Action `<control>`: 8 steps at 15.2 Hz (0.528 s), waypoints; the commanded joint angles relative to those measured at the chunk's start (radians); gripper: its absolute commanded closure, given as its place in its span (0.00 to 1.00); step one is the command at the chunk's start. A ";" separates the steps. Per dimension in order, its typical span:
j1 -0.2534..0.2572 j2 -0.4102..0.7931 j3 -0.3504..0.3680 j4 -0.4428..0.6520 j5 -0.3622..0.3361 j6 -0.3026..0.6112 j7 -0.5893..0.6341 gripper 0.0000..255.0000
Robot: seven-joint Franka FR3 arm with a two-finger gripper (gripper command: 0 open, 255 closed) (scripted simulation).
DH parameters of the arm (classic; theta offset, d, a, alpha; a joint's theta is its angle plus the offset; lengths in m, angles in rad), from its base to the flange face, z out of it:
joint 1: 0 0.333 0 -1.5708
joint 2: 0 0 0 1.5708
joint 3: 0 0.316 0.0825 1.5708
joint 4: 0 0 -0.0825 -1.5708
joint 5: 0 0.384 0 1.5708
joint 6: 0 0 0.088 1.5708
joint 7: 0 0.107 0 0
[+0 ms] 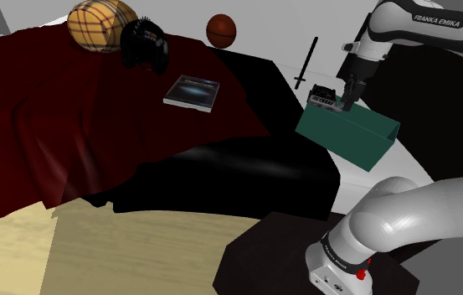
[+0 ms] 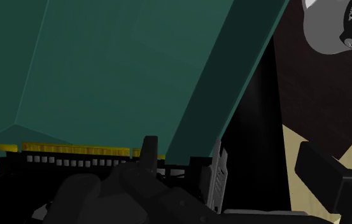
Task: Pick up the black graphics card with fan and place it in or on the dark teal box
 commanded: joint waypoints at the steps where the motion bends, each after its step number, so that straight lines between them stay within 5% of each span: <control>1: 0.004 0.011 0.004 0.041 0.006 -0.031 -0.004 0.00; 4: 0.015 0.046 0.013 0.160 0.023 -0.115 -0.015 0.00; 8: 0.015 0.046 0.013 0.160 0.023 -0.115 -0.016 0.00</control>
